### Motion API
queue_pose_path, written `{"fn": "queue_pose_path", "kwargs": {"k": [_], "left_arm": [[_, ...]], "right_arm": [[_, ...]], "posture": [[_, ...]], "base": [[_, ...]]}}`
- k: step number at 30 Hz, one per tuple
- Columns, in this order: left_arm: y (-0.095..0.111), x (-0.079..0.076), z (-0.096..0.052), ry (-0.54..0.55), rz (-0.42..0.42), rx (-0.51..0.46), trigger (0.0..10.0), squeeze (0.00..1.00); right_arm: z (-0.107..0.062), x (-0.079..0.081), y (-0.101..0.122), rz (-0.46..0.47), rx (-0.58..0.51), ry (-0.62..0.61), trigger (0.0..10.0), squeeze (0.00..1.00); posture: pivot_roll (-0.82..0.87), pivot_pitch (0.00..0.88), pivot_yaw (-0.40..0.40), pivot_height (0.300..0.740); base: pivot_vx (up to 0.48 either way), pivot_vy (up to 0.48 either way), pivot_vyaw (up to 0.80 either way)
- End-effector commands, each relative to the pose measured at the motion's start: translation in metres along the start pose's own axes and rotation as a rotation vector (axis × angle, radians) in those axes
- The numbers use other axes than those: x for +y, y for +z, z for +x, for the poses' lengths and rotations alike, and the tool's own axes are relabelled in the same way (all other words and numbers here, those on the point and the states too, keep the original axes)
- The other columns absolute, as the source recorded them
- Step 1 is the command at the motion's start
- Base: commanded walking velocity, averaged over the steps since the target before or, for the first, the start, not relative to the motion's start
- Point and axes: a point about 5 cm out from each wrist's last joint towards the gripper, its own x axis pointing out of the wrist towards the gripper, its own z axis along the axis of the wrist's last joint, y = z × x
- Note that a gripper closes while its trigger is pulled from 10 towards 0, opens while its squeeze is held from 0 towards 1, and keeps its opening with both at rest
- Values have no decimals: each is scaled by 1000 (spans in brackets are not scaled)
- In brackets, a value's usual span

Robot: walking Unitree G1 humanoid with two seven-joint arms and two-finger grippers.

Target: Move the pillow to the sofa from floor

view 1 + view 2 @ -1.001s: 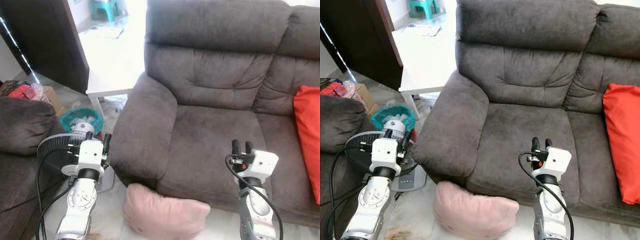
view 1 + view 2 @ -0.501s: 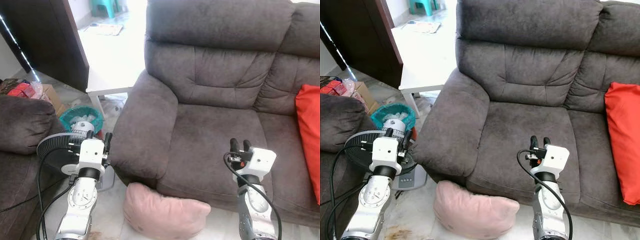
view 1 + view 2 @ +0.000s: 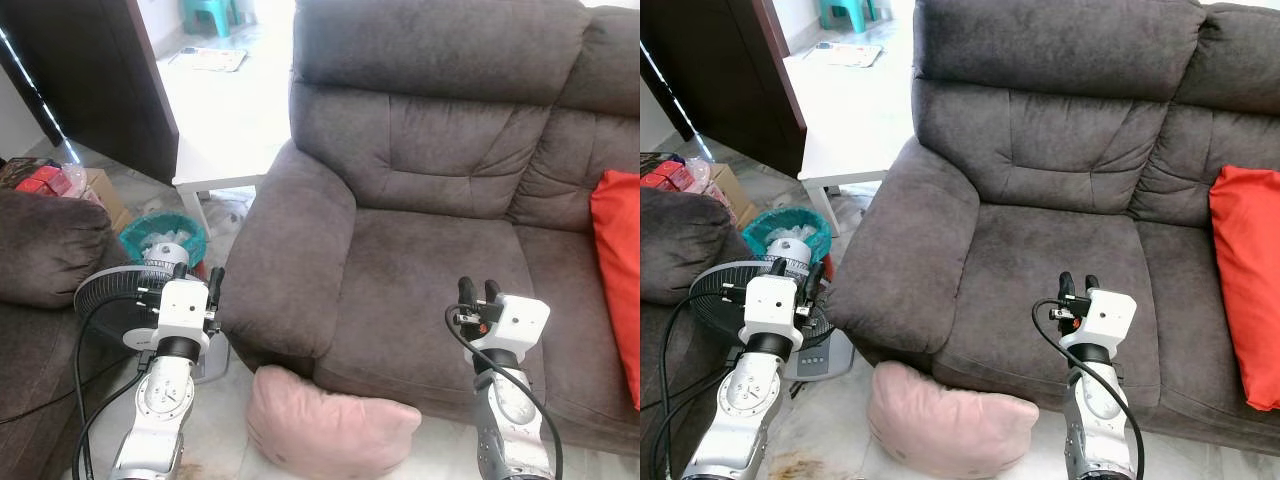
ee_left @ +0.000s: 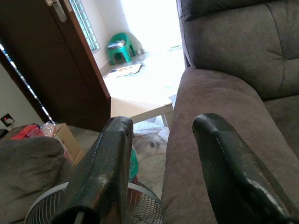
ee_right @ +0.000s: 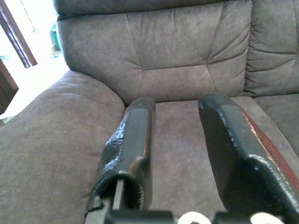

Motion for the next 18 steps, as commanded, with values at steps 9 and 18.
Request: {"fn": "queue_pose_path", "kwargs": {"k": [9,18], "left_arm": [[2,0,-1,-2,1,-3,10000,0],[2,-1,0,-1,-1,-4,10000,0]], "right_arm": [[1,1,-2,-23,26,9,10000,0],[3,2,-3,-25,43,12,10000,0]], "posture": [[148,74,-16,740],[149,67,-19,701]], "base": [[0,0,0],[0,0,0]]}}
